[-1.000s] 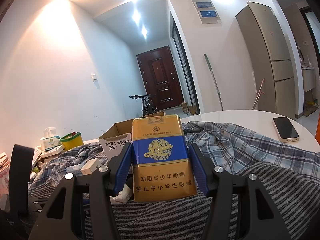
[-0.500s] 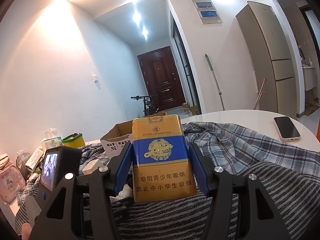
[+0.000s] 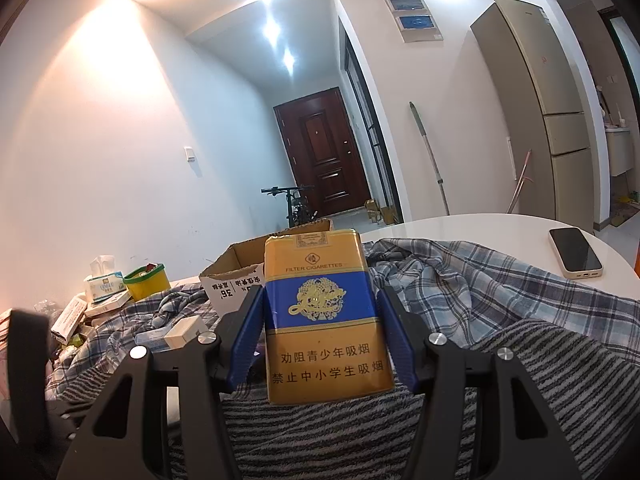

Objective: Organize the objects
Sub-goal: 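Grasp the white Salzeriya tissue pack with the left gripper and lift it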

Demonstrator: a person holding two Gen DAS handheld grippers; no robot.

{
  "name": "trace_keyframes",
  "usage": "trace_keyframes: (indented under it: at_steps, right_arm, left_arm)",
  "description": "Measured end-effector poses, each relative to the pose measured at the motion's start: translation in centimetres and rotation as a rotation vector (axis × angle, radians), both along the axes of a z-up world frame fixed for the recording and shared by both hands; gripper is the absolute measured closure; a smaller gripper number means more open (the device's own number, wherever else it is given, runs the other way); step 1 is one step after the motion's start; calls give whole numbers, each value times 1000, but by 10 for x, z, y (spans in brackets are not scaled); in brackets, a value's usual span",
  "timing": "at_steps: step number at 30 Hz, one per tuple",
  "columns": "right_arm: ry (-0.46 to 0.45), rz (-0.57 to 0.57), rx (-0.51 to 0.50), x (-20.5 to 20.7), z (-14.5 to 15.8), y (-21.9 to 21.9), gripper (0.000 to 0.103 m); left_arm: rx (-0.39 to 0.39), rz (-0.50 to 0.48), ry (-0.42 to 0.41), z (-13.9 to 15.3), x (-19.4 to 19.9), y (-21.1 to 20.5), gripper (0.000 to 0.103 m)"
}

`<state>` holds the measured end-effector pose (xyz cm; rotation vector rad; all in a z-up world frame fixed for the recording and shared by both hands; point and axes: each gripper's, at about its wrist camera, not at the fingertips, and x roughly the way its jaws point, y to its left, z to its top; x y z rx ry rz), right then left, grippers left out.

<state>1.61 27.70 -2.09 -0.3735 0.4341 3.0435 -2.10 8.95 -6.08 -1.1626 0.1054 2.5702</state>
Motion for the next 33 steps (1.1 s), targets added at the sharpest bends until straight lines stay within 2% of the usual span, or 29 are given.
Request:
trace_keyframes:
  at_steps: [3, 10, 14, 16, 17, 18, 21, 28, 30, 33]
  right_arm:
    - [-3, -4, 5, -1, 0, -1, 46]
    - [-10, -7, 9, -1, -1, -1, 46]
    - [-9, -7, 8, -1, -1, -1, 46]
    - [-9, -6, 9, -1, -1, -1, 46]
    - [-9, -7, 9, -1, -1, -1, 46]
    - [-10, -7, 10, -1, 0, -1, 46]
    - [-14, -6, 14, -2, -1, -1, 46]
    - [-16, -10, 8, -3, -1, 1, 46]
    - [-18, -9, 10, -3, -1, 1, 46]
    - [-18, -9, 11, -2, -1, 0, 46]
  left_arm:
    - [-25, 17, 30, 1, 7, -3, 25]
    - [-38, 15, 67, 11, -6, 7, 23]
    - [-82, -9, 35, 1, -19, 18, 23]
    - [-79, -16, 11, -4, -23, 18, 31]
    - [-71, -23, 0, -7, -24, 16, 43]
    - [-61, -28, -7, -9, -26, 16, 50]
    - [-14, -29, -5, -10, -25, 11, 53]
    - [58, -18, 107, 10, -10, 1, 56]
    - [74, -3, 182, 23, -1, -5, 57]
    - [78, 62, 339, 44, 13, -19, 57]
